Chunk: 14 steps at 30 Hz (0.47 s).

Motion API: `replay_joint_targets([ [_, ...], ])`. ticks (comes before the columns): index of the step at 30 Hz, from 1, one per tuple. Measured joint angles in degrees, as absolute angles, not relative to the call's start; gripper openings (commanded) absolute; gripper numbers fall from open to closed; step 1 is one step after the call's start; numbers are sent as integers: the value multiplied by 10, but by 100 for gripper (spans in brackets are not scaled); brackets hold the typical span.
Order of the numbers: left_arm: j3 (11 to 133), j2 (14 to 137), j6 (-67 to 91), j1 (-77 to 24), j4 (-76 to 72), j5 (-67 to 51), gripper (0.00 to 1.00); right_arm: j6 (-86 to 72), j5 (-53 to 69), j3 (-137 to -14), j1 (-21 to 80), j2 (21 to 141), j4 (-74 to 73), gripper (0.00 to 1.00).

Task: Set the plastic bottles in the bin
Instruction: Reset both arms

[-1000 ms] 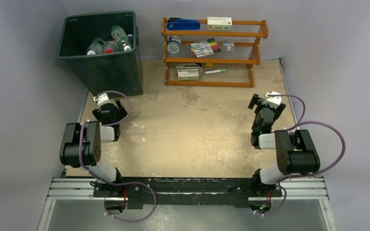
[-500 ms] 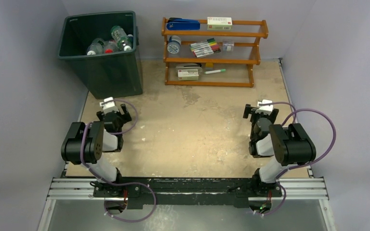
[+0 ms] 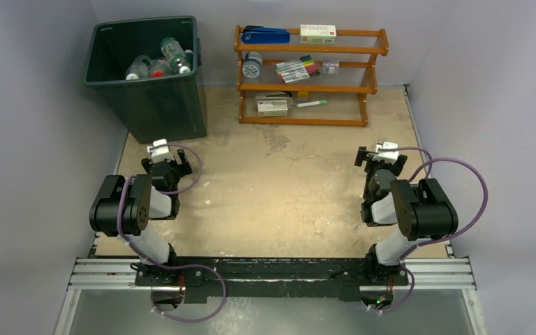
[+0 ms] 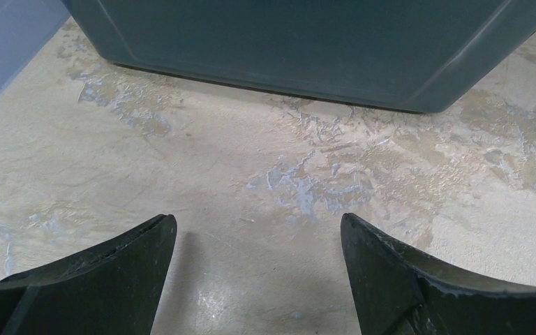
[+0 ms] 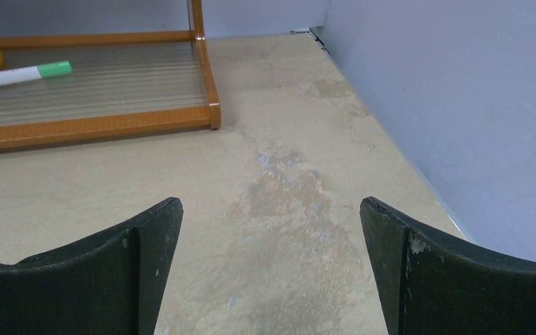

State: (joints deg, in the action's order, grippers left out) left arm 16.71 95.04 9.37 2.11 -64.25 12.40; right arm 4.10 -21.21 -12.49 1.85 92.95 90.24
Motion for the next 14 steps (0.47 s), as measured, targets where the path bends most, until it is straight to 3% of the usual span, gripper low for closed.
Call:
replay_joint_targets([
  [14,167,950,94,21,-643,127,88,31,-212,-148,16,928,893,100],
])
